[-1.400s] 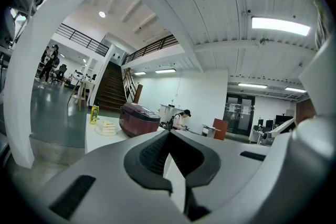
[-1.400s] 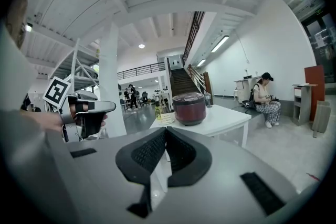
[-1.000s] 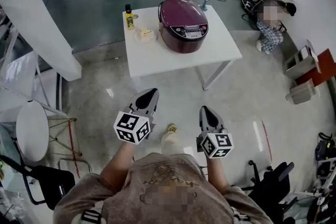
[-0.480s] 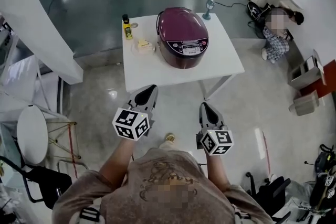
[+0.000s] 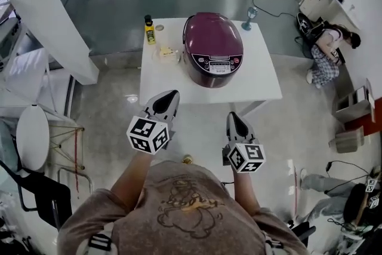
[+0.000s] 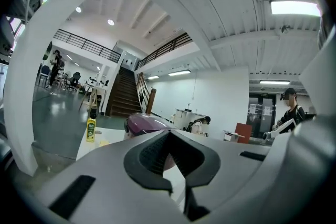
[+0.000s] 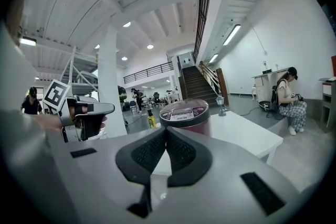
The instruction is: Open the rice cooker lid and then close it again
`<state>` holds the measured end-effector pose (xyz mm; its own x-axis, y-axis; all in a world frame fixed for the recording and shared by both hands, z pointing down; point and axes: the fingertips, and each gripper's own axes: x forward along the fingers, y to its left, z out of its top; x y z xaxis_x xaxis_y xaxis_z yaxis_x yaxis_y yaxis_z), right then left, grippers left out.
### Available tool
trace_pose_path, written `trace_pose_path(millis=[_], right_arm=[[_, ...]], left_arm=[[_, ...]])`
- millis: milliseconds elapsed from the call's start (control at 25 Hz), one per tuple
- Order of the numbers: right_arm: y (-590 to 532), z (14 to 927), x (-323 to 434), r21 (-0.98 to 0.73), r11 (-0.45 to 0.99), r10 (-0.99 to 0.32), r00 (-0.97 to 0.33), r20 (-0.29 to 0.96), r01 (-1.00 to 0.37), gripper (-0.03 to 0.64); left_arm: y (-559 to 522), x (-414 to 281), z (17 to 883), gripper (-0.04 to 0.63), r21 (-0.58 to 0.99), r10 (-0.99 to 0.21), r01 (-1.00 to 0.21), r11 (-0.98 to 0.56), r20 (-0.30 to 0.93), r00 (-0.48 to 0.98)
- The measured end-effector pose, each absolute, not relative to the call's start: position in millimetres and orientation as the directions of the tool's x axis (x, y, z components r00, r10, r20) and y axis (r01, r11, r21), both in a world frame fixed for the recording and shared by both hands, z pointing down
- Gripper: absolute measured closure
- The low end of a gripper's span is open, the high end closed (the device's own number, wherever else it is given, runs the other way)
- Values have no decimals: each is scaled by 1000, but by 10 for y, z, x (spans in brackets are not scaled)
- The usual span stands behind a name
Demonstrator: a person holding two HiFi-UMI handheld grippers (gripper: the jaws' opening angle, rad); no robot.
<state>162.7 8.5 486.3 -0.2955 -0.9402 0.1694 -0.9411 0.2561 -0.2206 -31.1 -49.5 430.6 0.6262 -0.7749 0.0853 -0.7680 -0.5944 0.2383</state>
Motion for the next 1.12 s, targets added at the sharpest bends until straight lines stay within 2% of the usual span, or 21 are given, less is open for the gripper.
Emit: trace_pose_path(millis=[400,1120], right_arm=[[-266,4929,1667,-248,296,-920,-345,186,-923,614],[-1093,4905,1857,-243,228,-942,-277,191,-943,614]], left_arm=[[-783,-232,4318,575,233,-794,-790,-566,105,599],[-1762,100,4358,575,246,-730,-729,-639,106,675]])
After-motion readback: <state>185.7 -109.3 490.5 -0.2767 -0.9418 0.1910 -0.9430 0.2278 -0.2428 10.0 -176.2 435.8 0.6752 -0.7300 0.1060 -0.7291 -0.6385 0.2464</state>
